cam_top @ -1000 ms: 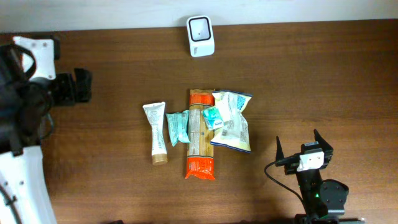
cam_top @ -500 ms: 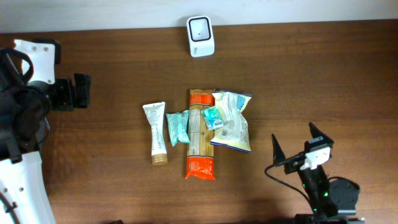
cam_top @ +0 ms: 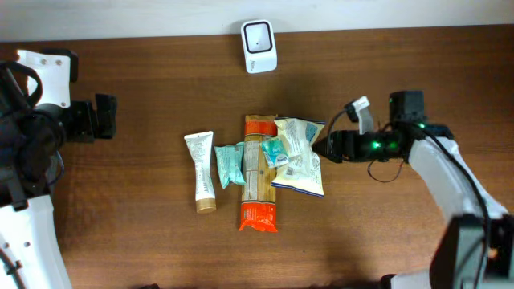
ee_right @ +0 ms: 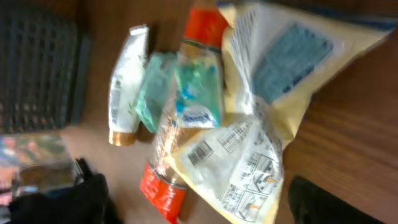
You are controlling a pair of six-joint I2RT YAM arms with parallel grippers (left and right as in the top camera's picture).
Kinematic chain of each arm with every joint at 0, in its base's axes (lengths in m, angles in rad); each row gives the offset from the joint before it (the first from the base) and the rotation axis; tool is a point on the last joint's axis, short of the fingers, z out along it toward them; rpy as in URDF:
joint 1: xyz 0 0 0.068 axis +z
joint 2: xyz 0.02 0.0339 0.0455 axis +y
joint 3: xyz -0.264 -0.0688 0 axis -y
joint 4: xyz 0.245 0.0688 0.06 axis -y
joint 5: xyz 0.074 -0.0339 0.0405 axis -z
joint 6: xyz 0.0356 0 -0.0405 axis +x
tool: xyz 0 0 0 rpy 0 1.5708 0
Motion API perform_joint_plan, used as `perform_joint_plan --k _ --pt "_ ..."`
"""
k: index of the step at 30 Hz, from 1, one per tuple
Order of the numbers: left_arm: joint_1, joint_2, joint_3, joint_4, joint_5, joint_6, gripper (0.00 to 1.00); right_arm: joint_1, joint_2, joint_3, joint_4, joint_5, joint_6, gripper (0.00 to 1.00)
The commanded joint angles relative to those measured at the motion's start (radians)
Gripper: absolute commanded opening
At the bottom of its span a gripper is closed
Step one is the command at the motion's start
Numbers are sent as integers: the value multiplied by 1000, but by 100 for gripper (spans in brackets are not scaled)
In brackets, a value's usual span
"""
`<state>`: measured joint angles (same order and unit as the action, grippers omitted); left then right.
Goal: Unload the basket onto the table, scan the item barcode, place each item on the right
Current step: 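Grasp the yellow-blue snack bag with the right gripper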
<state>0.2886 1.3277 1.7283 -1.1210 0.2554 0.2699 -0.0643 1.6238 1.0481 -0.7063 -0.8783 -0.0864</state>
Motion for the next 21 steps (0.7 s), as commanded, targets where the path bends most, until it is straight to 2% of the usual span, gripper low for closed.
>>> perform_joint_plan --k 1,4,9,10,13,16,17,18,21 --pt "3 -8 11 0 14 16 99 2 93 8 -10 3 -2 85" --pt "3 -8 11 0 14 16 99 39 155 -1 -30 121 -2 84" --pt "3 -8 11 0 14 16 99 178 170 -60 64 237 -2 83" --pt "3 -8 11 0 14 16 99 195 170 -70 92 245 0 79" --pt "3 -8 11 0 14 16 99 198 171 -104 151 339 69 59" --pt "3 -8 11 0 14 16 99 198 206 -112 162 341 69 32" --pt "3 -8 11 0 14 16 99 196 211 -112 162 341 69 15" --pt "3 -8 11 0 14 16 99 193 211 -112 162 341 70 4" --pt "3 -8 11 0 14 16 99 154 181 -90 143 324 139 4"
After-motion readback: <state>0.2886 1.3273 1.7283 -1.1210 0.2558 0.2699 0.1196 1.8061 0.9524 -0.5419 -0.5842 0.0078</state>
